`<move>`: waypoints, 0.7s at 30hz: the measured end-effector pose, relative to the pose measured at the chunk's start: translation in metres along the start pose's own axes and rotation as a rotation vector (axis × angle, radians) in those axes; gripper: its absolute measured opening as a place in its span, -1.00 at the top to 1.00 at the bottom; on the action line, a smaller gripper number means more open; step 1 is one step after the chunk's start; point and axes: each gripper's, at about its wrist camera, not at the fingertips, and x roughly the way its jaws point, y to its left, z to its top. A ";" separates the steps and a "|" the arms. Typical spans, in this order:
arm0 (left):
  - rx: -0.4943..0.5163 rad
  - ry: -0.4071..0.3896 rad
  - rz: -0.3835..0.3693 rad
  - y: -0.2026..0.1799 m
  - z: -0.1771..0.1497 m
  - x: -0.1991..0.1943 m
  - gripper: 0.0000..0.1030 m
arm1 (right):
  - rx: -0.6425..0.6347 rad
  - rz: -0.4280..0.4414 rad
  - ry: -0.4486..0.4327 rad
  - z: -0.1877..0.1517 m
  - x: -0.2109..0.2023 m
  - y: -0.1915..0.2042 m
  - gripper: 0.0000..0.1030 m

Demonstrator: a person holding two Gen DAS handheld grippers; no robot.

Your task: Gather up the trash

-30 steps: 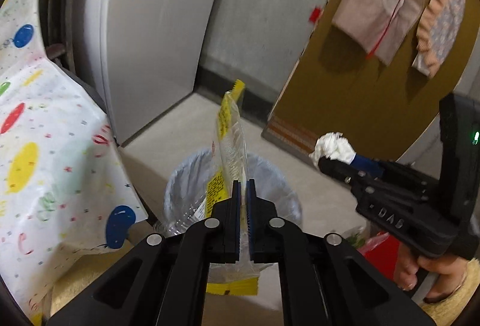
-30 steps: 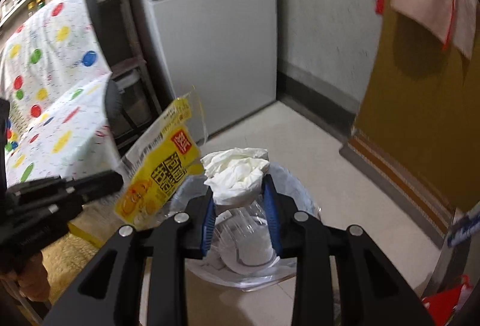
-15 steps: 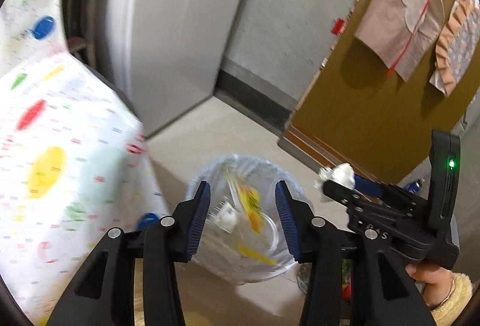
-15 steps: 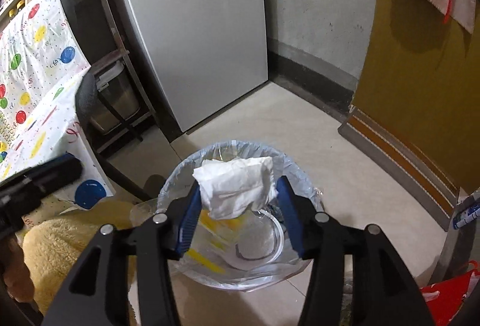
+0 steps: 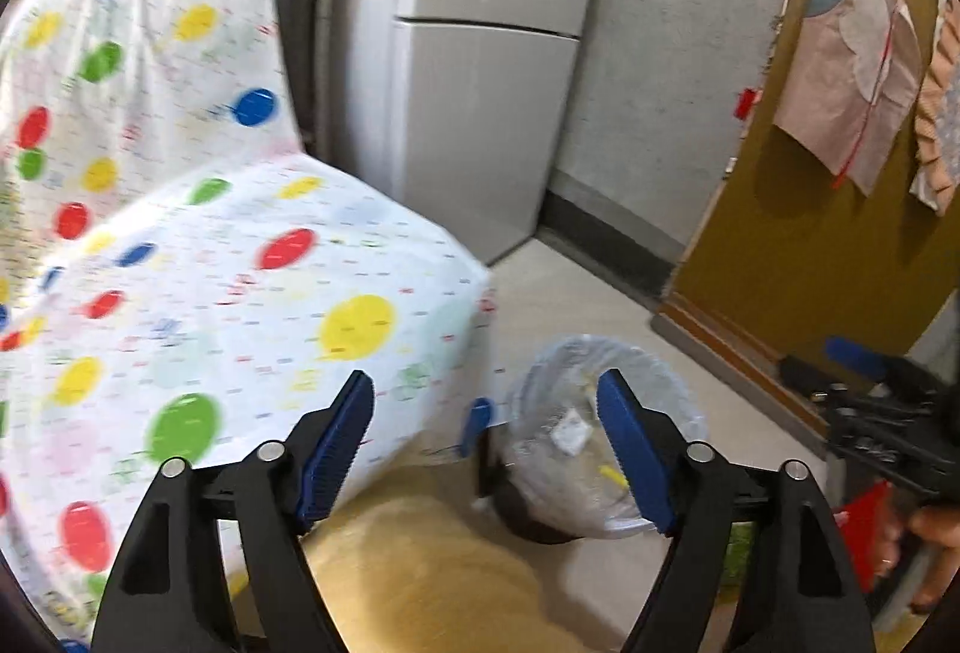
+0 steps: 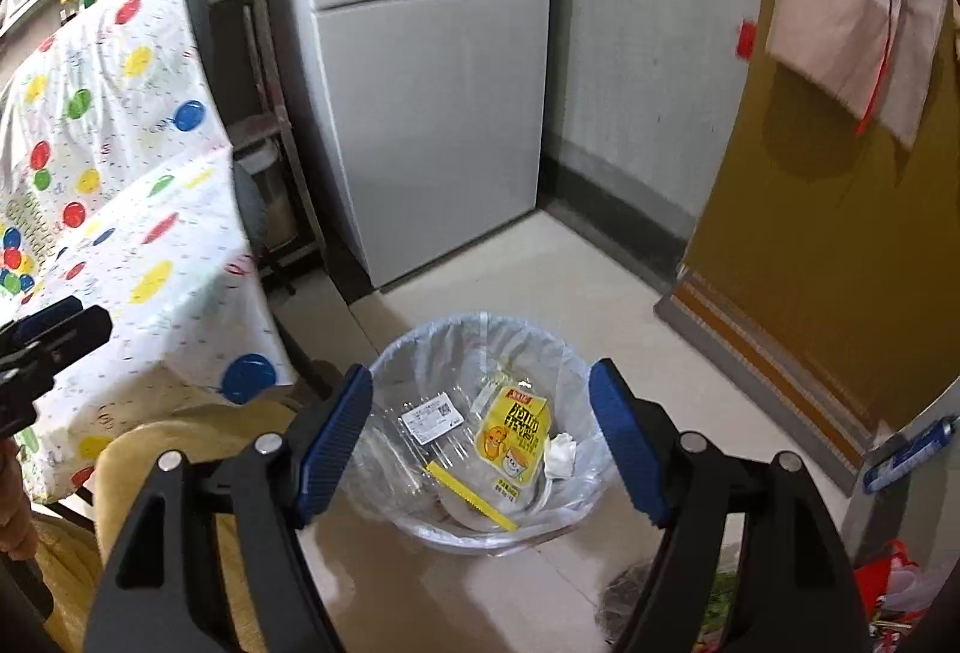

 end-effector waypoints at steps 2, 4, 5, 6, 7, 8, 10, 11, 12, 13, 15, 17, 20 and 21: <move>0.009 0.002 0.033 0.006 -0.003 -0.011 -0.62 | -0.013 -0.045 -0.025 0.000 -0.014 0.011 -0.59; 0.032 0.020 0.083 0.004 -0.004 -0.018 -0.69 | -0.019 -0.087 -0.046 0.002 -0.022 0.019 -0.83; 0.048 0.031 0.098 0.003 -0.005 -0.020 -0.69 | -0.023 -0.094 -0.054 0.002 -0.026 0.025 -0.89; 0.069 0.043 0.108 0.000 -0.005 -0.022 -0.69 | -0.027 -0.088 -0.053 0.002 -0.026 0.027 -0.88; 0.078 0.051 0.110 -0.001 -0.006 -0.024 -0.70 | -0.033 -0.077 -0.049 0.002 -0.027 0.029 -0.88; 0.086 0.059 0.109 -0.002 -0.007 -0.026 -0.70 | -0.039 -0.069 -0.044 0.001 -0.029 0.032 -0.88; 0.093 0.067 0.102 -0.007 -0.007 -0.030 -0.74 | -0.052 -0.067 -0.031 0.000 -0.030 0.035 -0.88; 0.094 0.071 0.103 -0.008 -0.007 -0.030 -0.80 | -0.056 -0.066 -0.027 0.000 -0.031 0.036 -0.88; 0.094 0.073 0.105 -0.010 -0.005 -0.031 -0.81 | -0.061 -0.055 -0.014 -0.001 -0.030 0.037 -0.88; 0.096 0.075 0.106 -0.010 -0.004 -0.032 -0.82 | -0.066 -0.054 0.001 -0.001 -0.030 0.038 -0.88; 0.102 0.076 0.111 -0.011 -0.003 -0.034 -0.84 | -0.065 -0.058 0.018 -0.001 -0.031 0.038 -0.88; 0.112 0.078 0.137 -0.012 0.000 -0.037 -0.86 | -0.051 -0.066 0.011 0.000 -0.036 0.036 -0.88; 0.114 0.086 0.177 -0.010 0.005 -0.040 -0.86 | -0.027 -0.045 -0.016 0.008 -0.053 0.030 -0.88; 0.104 0.086 0.188 -0.008 0.006 -0.042 -0.86 | -0.021 -0.039 -0.032 0.012 -0.060 0.028 -0.88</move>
